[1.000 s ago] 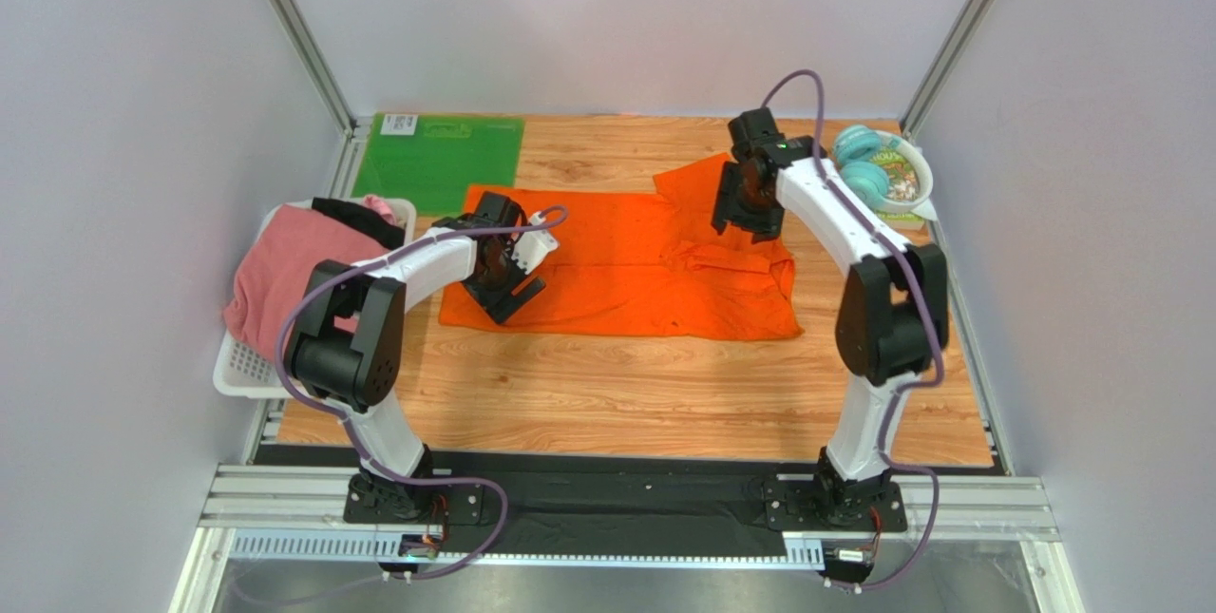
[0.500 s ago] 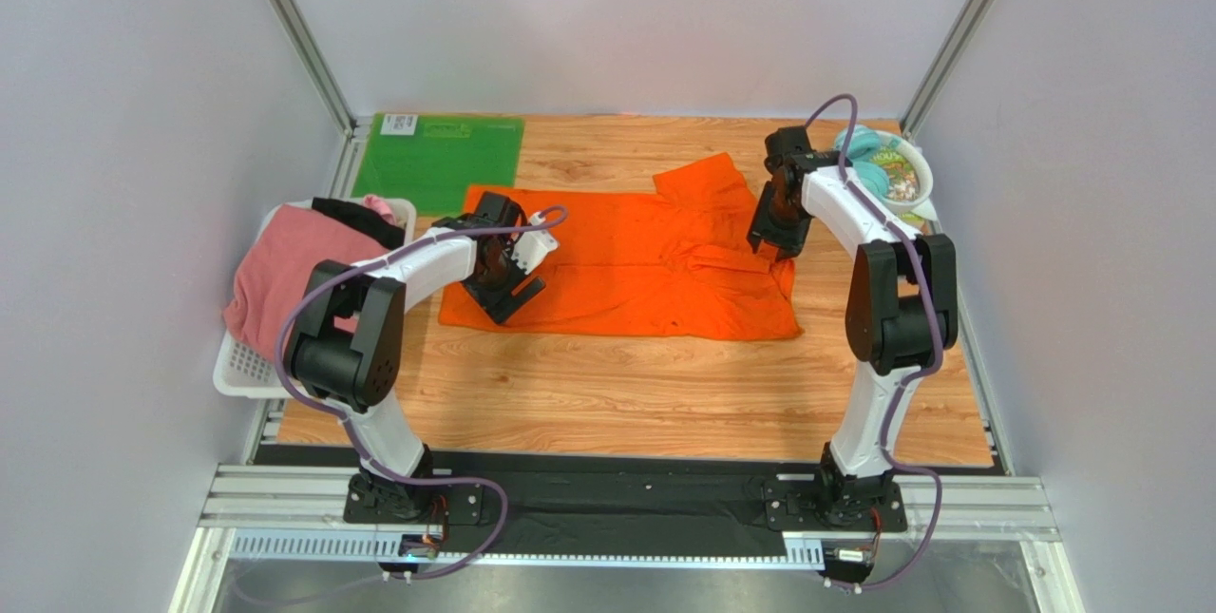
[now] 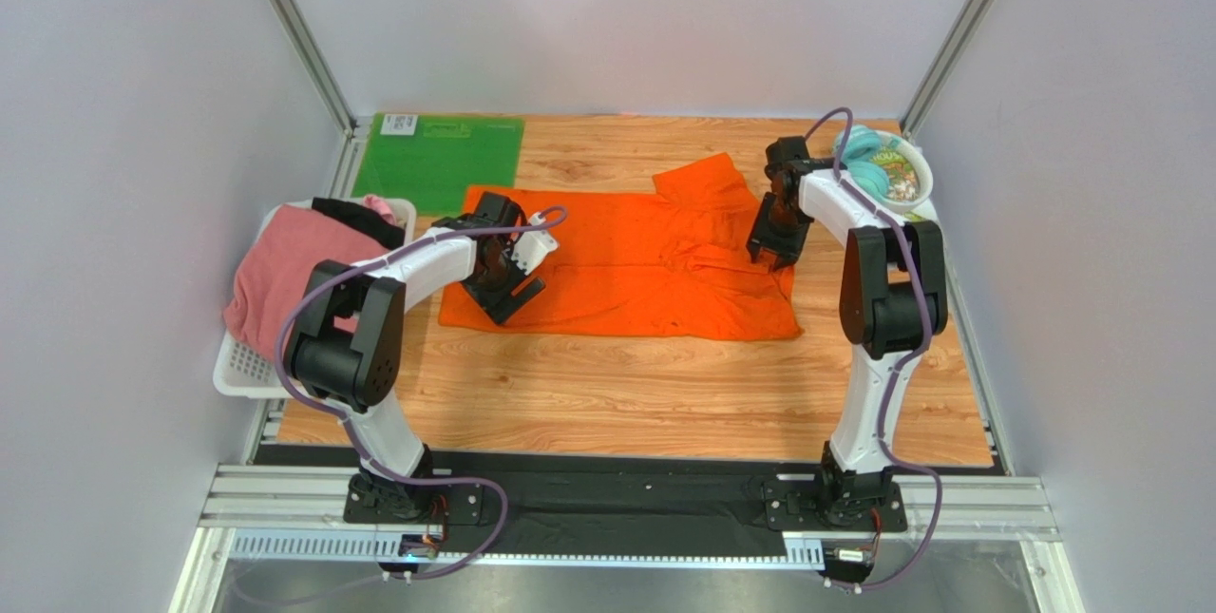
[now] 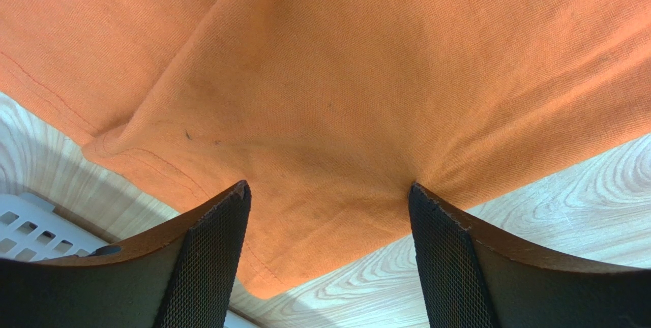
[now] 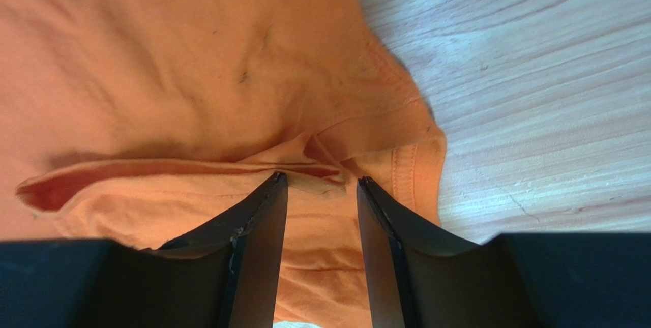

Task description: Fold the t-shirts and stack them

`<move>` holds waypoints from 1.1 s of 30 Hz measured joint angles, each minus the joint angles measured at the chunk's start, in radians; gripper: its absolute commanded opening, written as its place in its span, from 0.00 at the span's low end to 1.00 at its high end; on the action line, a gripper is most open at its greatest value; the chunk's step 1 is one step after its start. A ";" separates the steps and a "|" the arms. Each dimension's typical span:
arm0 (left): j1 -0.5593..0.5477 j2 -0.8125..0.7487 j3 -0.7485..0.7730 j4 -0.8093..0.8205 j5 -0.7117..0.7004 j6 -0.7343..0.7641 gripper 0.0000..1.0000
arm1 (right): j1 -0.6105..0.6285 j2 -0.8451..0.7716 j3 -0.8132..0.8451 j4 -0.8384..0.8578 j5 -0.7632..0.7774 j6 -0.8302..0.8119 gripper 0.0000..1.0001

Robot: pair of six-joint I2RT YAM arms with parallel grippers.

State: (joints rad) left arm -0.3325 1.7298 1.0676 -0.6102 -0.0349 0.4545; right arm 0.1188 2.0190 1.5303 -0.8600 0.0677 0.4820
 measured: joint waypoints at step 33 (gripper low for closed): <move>0.000 0.000 0.000 -0.002 0.003 0.000 0.81 | -0.037 0.040 0.077 0.003 -0.085 -0.001 0.00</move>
State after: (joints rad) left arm -0.3325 1.7298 1.0676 -0.6125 -0.0315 0.4541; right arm 0.0822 2.0590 1.6077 -0.8570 -0.0170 0.4812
